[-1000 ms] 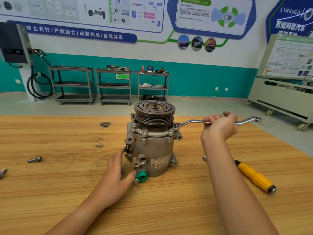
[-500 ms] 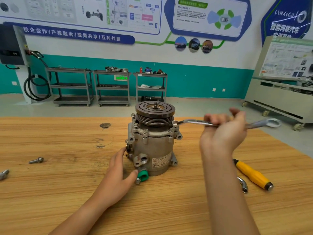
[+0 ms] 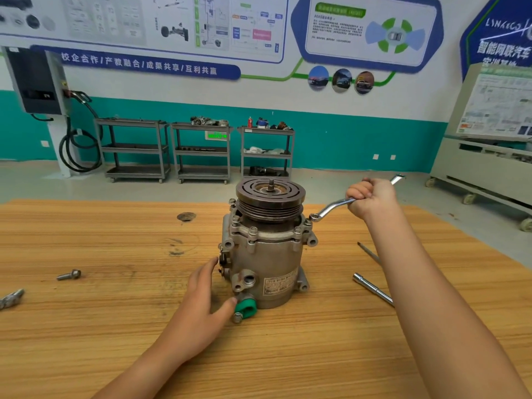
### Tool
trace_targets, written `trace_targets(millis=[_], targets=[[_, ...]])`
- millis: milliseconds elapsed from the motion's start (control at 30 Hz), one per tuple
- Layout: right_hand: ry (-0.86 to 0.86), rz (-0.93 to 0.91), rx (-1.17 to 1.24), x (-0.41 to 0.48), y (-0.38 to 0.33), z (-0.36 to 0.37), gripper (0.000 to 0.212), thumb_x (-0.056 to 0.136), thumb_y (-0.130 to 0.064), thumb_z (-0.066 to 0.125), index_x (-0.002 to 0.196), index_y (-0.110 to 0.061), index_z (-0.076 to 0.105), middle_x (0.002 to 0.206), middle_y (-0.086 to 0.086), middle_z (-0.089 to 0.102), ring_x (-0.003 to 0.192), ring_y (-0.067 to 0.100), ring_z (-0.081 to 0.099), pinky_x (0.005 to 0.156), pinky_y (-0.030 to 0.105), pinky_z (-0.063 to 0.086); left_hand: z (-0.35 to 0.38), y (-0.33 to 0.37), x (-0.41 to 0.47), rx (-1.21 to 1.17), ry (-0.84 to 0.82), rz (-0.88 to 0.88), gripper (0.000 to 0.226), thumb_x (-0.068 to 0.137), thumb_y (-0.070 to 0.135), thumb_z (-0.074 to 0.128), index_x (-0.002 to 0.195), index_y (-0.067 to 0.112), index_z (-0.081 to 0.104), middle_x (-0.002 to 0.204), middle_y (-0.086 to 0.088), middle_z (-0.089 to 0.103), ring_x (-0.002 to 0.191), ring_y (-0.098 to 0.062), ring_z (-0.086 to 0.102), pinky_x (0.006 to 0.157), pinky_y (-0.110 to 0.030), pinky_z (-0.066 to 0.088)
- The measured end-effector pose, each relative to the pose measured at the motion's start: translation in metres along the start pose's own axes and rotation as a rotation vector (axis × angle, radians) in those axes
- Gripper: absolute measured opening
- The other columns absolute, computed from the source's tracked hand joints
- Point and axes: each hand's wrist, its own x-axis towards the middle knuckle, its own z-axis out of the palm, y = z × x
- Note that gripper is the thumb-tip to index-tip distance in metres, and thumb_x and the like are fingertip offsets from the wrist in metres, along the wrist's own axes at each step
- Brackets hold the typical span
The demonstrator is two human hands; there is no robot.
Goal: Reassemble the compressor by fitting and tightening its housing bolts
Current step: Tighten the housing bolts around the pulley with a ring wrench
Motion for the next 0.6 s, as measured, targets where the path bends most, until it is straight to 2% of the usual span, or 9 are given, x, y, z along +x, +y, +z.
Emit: trace_targets(millis=[167, 333, 467, 600], targets=[[-0.004, 0.032, -0.036, 0.004, 0.007, 0.002, 0.035, 0.096, -0.008, 0.029, 0.062, -0.014, 0.032, 0.032, -0.006, 0.021, 0.022, 0.007, 0.018, 0.026, 0.017, 0.015, 0.000, -0.001, 0.000, 0.004, 0.009, -0.002, 0.078, 0.089, 0.030, 0.058, 0.148, 0.028, 0.006, 0.153, 0.006, 0.012, 0.138, -0.014, 0.024, 0.113, -0.033, 0.025], [0.103, -0.056, -0.096, 0.002, 0.014, 0.004, 0.029, 0.092, -0.006, 0.025, 0.065, -0.016, 0.030, 0.033, -0.006, 0.020, 0.024, 0.009, 0.017, 0.029, 0.015, 0.015, 0.001, -0.001, 0.000, 0.005, 0.006, -0.015, 0.079, 0.089, 0.032, 0.058, 0.148, 0.029, 0.005, 0.153, 0.008, 0.011, 0.138, -0.013, 0.022, 0.114, -0.033, 0.024], [0.198, -0.204, -0.073, -0.011, 0.013, -0.003, 0.026, 0.089, -0.003, 0.024, 0.067, -0.015, 0.029, 0.035, -0.006, 0.021, 0.028, 0.010, 0.017, 0.033, 0.016, 0.016, 0.002, -0.001, 0.001, 0.012, 0.003, -0.014, 0.079, 0.089, 0.033, 0.058, 0.148, 0.029, 0.005, 0.153, 0.007, 0.011, 0.139, -0.013, 0.022, 0.113, -0.032, 0.025], [0.264, -0.463, -0.055, -0.043, 0.021, -0.005, 0.021, 0.092, -0.007, 0.031, 0.071, -0.012, 0.034, 0.051, -0.001, 0.024, 0.031, 0.010, 0.021, 0.037, 0.015, 0.024, 0.001, -0.001, 0.001, 0.017, 0.000, -0.012, 0.079, 0.089, 0.033, 0.058, 0.148, 0.030, 0.006, 0.153, 0.006, 0.011, 0.139, -0.014, 0.020, 0.113, -0.032, 0.024]])
